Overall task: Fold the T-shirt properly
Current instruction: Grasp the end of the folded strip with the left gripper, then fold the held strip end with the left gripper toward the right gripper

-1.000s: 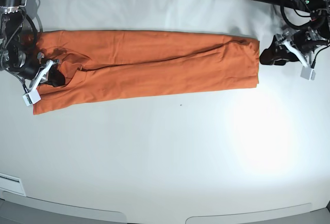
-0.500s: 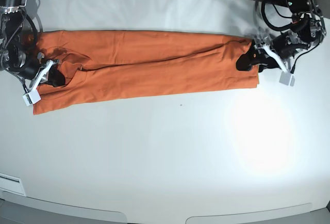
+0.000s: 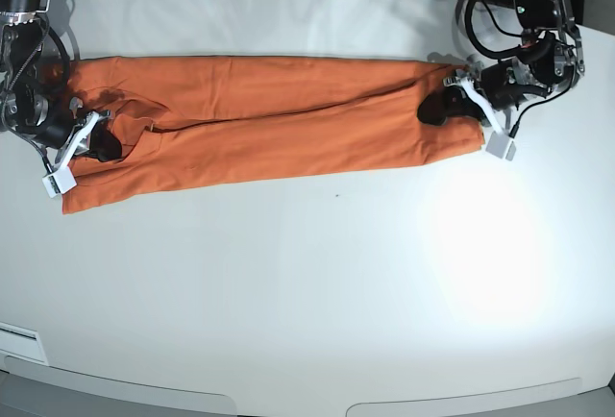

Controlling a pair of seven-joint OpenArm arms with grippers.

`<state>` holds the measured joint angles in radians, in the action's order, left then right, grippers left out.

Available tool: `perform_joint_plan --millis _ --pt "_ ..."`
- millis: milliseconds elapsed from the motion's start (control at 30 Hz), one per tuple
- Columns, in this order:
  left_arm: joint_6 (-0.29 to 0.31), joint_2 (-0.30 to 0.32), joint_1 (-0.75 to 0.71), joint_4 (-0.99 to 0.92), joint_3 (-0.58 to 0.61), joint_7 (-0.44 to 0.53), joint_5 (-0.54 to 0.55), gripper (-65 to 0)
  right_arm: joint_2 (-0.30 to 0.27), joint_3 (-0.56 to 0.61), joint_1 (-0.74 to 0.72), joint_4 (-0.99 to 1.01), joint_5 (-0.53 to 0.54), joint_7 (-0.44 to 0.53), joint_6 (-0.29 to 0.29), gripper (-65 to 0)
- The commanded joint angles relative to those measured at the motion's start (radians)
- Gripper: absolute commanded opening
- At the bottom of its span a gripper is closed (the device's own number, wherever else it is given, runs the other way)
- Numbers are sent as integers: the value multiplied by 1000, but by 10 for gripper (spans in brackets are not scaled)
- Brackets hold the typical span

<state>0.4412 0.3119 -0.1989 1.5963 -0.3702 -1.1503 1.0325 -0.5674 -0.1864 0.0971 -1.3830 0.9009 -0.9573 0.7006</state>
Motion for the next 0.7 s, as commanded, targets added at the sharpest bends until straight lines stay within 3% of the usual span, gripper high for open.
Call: perform_joint_plan --millis 0,67,133,333,500,667 --pt "-8 25 9 7 -15 -12 -10 -650 -12 2 5 -3 -40 -64 -2 -650" --pt "-7 37 17 7 -31 -16 35 -650 -12 2 5 -3 -43 -64 -2 -650" --pt "36 43 29 7 -47 -34 109 -650 -12 2 5 -3 -42 -64 -2 -650" --pt "161 42 50 8 -56 -194 451 -650 -12 2 5 -3 -42 -64 -2 -650" --pt "188 17 53 44 -56 -214 451 -650 -12 2 5 -3 -42 -64 -2 -650" --pt "189 -72 53 53 -55 -204 451 -650 -12 2 5 -3 -42 -64 -2 -650"
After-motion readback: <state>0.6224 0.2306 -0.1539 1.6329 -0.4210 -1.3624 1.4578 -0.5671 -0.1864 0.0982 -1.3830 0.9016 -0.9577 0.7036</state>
